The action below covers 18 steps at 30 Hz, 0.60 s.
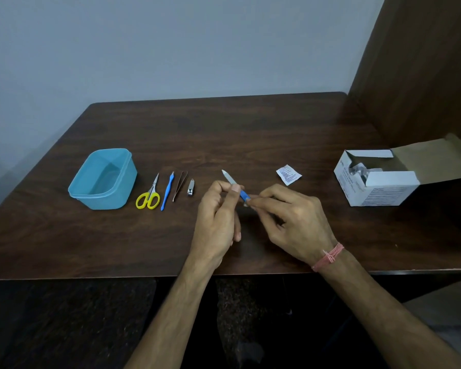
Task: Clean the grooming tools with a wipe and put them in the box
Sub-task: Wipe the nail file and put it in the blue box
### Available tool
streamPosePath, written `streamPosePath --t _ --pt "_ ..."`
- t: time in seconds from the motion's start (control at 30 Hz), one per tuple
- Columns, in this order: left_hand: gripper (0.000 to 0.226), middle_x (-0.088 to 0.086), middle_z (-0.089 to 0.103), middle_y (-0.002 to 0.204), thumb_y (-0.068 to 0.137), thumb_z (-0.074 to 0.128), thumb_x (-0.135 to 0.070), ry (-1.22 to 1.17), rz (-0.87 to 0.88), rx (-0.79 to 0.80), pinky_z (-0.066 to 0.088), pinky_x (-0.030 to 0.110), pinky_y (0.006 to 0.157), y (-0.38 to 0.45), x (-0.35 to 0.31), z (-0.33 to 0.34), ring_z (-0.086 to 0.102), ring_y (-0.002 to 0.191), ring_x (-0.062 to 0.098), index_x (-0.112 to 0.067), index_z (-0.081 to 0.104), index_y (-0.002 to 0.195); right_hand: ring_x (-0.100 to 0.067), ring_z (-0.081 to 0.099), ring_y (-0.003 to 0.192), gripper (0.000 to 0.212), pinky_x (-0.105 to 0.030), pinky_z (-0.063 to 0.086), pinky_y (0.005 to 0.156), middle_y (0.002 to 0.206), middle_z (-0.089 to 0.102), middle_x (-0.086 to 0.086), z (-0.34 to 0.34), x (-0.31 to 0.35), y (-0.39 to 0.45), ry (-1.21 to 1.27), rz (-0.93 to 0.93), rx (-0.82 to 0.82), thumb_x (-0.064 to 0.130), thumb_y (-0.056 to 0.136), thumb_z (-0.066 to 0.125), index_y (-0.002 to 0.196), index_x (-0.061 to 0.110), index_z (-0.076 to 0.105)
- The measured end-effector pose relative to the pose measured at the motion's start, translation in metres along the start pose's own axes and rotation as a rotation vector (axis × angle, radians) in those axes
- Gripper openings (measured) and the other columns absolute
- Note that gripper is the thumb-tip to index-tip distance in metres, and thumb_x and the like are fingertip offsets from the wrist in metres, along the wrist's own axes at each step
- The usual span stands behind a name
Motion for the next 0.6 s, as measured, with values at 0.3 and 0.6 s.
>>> streamPosePath --t 0.3,0.6 --pt "0.024 0.002 0.087 0.103 0.120 0.047 -0.028 -0.066 -0.014 -0.001 0.025 0.019 0.035 -0.006 -0.009 -0.002 0.040 0.034 0.011 -0.008 0.055 0.110 -0.008 0.066 0.069 0.012 -0.037 0.056 0.053 0.101 0.074 0.012 -0.001 0.000 0.000 0.000 0.031 -0.008 0.018 0.101 0.077 0.107 0.023 0.086" --pt "0.026 -0.004 0.085 0.091 0.119 0.049 -0.027 -0.079 -0.042 -0.035 0.030 0.020 0.034 -0.008 -0.012 -0.004 0.045 0.036 0.012 -0.003 0.056 0.112 0.003 0.051 0.070 0.010 -0.034 0.054 0.051 0.105 0.075 0.013 -0.007 0.003 0.001 0.010 0.046 -0.050 0.016 0.100 0.080 0.107 0.022 0.084"
Point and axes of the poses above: each hand's wrist, its own y-axis towards the middle knuckle, its own z-axis out of the palm, x = y × z, the point moved 7 cm from there along y, towards the middle knuckle
